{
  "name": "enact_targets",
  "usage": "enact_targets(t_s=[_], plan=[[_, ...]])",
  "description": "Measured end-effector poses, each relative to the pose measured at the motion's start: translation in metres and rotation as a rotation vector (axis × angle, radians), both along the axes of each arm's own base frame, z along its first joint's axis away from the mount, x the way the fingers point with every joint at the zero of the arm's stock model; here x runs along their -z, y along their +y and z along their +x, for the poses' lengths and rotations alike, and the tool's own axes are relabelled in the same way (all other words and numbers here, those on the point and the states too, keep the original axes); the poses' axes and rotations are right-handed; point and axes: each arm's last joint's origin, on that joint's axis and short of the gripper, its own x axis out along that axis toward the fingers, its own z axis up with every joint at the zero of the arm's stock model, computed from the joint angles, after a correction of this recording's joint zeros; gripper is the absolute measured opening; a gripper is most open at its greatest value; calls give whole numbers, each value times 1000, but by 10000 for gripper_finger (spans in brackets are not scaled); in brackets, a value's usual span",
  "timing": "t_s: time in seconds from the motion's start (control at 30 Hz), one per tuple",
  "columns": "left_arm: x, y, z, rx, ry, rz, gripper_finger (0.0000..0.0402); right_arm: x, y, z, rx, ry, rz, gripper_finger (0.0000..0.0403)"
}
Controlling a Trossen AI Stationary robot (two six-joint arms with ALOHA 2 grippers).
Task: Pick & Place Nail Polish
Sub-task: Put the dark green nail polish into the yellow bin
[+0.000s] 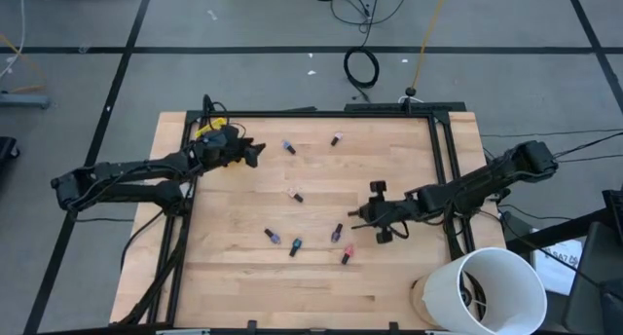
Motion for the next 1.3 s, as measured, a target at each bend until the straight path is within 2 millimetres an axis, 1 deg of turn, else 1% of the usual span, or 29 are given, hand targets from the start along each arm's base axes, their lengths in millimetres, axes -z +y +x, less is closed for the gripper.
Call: enact_targets(t_s=[0.2, 0.3, 0.4, 0.47, 0.53, 0.63, 0.73, 0.83, 0.93, 1.1, 1.2, 1.3], plan=[[-3, -20, 27, 171, -141, 19, 283, -13, -5, 10, 35, -149, -232, 94], [0, -32, 43, 242, -215, 17, 282, -17, -6, 18, 41, -206, -318, 94], [6, -44, 58, 290, -306, -26, 282, -19, -8, 23, 37, -243, -373, 94], [10, -51, 69, 324, -333, -41, 283, -19, -10, 26, 39, -255, -386, 94], [14, -58, 80, 358, -326, -51, 283, -18, -12, 28, 46, -256, -390, 94], [14, -69, 101, 402, -324, -40, 283, -15, -15, 29, 53, -241, -400, 94], [11, -77, 126, 434, -306, 10, 282, -14, -17, 31, 61, -239, -401, 94], [4, -84, 152, 472, -316, 66, 282, -14, -18, 31, 63, -235, -402, 94], [3, -89, 174, 491, -310, 83, 282, -14, -18, 31, 67, -235, -404, 94], [8, -87, 198, 462, -237, 52, 282, -14, -19, 30, 107, -230, -436, 94], [15, -85, 206, 398, -170, 31, 282, -14, -19, 30, 108, -230, -438, 94], [16, -84, 211, 360, -146, 37, 282, -14, -18, 29, 117, -230, -447, 94]])
